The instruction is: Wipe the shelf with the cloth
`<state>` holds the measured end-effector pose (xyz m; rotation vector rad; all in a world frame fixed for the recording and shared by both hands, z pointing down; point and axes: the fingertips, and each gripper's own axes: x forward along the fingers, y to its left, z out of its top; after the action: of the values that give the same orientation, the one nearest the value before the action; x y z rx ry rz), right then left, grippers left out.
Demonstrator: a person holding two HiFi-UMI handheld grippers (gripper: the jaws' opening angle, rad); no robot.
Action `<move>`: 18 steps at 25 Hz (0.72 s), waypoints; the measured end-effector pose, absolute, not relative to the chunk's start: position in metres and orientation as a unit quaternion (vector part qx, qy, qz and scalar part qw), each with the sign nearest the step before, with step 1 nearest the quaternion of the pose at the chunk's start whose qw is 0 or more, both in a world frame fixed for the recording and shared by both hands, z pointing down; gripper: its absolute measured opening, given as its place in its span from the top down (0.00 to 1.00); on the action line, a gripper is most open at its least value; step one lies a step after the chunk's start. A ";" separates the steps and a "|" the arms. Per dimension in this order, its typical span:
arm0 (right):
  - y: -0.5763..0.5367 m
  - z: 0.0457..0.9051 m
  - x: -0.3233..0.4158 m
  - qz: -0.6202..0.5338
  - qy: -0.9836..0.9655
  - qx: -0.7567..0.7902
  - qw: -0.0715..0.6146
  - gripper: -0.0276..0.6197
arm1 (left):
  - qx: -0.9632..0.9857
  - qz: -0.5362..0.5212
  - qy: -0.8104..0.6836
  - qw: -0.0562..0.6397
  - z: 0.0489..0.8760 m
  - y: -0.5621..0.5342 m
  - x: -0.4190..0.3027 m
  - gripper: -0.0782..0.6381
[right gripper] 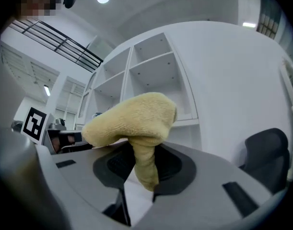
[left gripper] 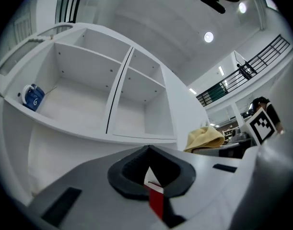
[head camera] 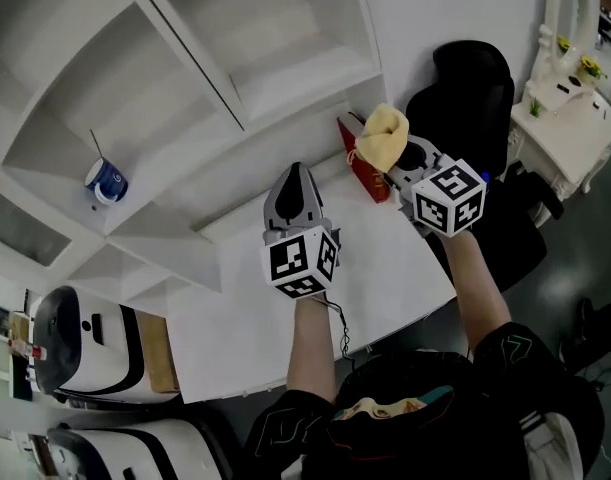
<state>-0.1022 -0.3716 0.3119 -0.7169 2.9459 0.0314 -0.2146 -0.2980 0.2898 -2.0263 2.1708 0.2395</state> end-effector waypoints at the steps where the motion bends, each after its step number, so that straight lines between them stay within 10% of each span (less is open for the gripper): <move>1: -0.373 0.301 -0.109 0.019 0.972 -0.228 0.059 0.79 | -0.674 0.081 0.729 0.086 0.285 -0.298 -0.220 0.90; 18: -0.387 0.119 -0.204 0.110 0.974 -0.114 0.164 0.79 | -0.649 0.105 0.737 0.156 0.212 -0.292 -0.264 0.90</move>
<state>-0.2037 -0.3869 0.1195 -0.3262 2.7745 0.3131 -0.2644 -0.2924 0.2119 -1.8568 2.1114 0.3009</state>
